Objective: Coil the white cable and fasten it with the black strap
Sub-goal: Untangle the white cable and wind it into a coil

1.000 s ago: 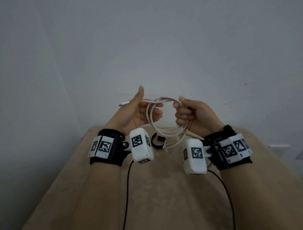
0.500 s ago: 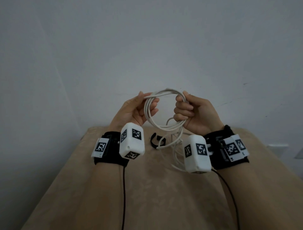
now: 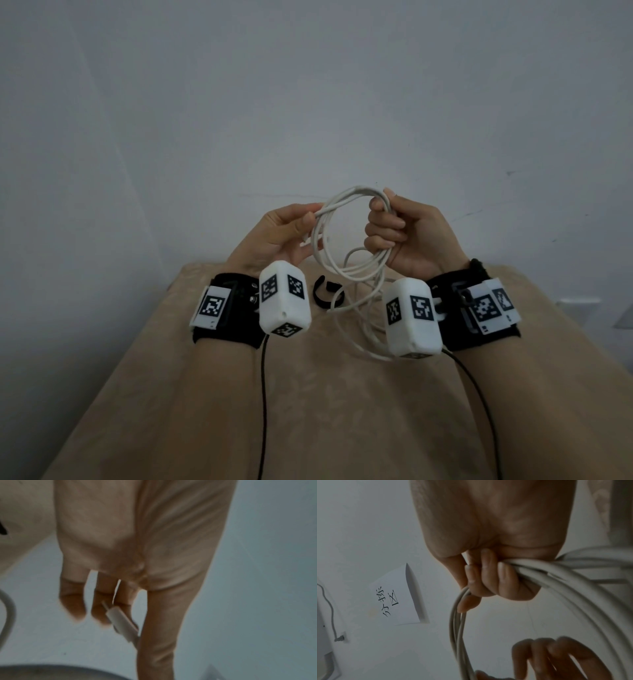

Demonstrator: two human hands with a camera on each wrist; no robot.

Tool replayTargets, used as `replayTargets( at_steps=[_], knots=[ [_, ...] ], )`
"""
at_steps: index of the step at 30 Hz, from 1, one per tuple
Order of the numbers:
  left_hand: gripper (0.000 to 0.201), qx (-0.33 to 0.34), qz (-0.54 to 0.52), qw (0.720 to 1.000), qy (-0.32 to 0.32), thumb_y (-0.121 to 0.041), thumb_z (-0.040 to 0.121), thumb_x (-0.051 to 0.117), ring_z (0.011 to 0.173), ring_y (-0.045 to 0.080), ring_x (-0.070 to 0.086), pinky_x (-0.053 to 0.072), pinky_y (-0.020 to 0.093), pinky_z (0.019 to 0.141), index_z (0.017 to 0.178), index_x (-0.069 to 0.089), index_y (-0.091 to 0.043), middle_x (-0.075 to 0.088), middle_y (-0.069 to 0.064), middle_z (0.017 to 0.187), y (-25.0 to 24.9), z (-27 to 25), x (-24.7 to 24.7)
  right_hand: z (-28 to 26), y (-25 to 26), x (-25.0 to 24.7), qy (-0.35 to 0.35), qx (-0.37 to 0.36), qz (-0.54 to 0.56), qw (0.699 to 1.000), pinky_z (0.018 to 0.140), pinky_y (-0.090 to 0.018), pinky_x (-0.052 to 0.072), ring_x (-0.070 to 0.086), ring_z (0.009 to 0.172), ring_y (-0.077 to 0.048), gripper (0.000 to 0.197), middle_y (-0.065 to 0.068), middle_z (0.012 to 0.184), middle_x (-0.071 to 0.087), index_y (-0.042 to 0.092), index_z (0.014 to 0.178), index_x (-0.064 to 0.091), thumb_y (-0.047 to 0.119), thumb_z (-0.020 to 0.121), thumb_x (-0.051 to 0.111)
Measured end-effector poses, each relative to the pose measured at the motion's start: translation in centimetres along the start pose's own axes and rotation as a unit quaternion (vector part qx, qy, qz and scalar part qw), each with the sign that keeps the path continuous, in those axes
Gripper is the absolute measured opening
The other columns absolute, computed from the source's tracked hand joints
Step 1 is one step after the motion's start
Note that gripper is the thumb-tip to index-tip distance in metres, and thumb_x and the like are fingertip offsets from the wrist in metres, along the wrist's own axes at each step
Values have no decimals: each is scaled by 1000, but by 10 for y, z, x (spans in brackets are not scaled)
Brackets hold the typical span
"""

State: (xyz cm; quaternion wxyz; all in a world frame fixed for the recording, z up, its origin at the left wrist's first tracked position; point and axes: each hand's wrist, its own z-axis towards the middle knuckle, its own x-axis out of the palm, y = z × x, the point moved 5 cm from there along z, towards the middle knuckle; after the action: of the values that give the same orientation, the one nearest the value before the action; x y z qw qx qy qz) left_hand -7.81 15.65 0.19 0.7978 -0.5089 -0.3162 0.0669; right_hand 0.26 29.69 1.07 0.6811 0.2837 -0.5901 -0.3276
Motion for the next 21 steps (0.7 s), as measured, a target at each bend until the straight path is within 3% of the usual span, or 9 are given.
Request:
replayTargets(
  at_steps=[3, 6, 8, 11, 14, 17, 21],
  knots=[
    [43, 7, 46, 998, -50, -27, 40, 95, 74, 17, 59, 52, 27, 79, 77, 78, -12, 70, 5, 74, -3, 1, -9, 0, 1, -2, -8, -2, -8, 1000, 46, -18, 20, 22, 40, -4, 29, 9, 49, 29, 10, 71, 61, 28, 89, 47],
    [24, 15, 87, 993, -74, -19, 55, 80, 79, 14, 67, 53, 25, 86, 77, 78, -9, 74, 4, 79, -8, 0, -12, -1, 1, -2, -14, -5, -7, 1000, 46, -18, 20, 22, 40, -4, 28, 9, 49, 29, 10, 71, 61, 27, 89, 47],
    [19, 8, 130, 988, -84, -13, 68, 71, 83, 16, 67, 51, 30, 92, 84, 76, -4, 74, 7, 83, -10, -1, -11, -1, 3, -2, -17, -8, -8, 1000, 46, -18, 20, 22, 40, -4, 29, 9, 49, 29, 9, 71, 61, 27, 89, 46],
    [25, -10, 207, 976, -69, -12, 80, 61, 89, 18, 69, 55, 30, 88, 99, 70, 2, 74, 9, 89, -13, -2, -6, -1, 5, -3, -40, -19, -22, 999, 44, -17, 21, 22, 40, -4, 33, 9, 48, 28, 9, 71, 61, 26, 93, 44],
    [20, -24, 246, 966, -71, -9, 90, 56, 89, 21, 71, 56, 27, 81, 99, 69, 2, 74, 13, 91, -15, -3, 0, 0, 7, -8, -79, -40, -55, 995, 42, -16, 22, 22, 38, -3, 37, 9, 46, 29, 8, 74, 57, 26, 100, 36],
    [16, -30, 296, 952, -66, -12, 85, 65, 91, 22, 71, 56, 26, 82, 93, 73, 0, 73, 16, 96, -17, -3, 9, 2, 8, -11, -107, -59, -84, 989, 41, -16, 22, 23, 37, -3, 38, 10, 45, 31, 8, 77, 56, 25, 102, 33],
    [14, -35, 376, 922, -79, 4, 82, 65, 85, 16, 71, 56, 22, 78, 93, 73, -1, 73, 17, 97, -13, 1, 10, 2, 8, -13, -125, -68, -112, 983, 42, -17, 21, 22, 37, -3, 37, 9, 44, 31, 7, 76, 57, 24, 102, 35]
  ],
)
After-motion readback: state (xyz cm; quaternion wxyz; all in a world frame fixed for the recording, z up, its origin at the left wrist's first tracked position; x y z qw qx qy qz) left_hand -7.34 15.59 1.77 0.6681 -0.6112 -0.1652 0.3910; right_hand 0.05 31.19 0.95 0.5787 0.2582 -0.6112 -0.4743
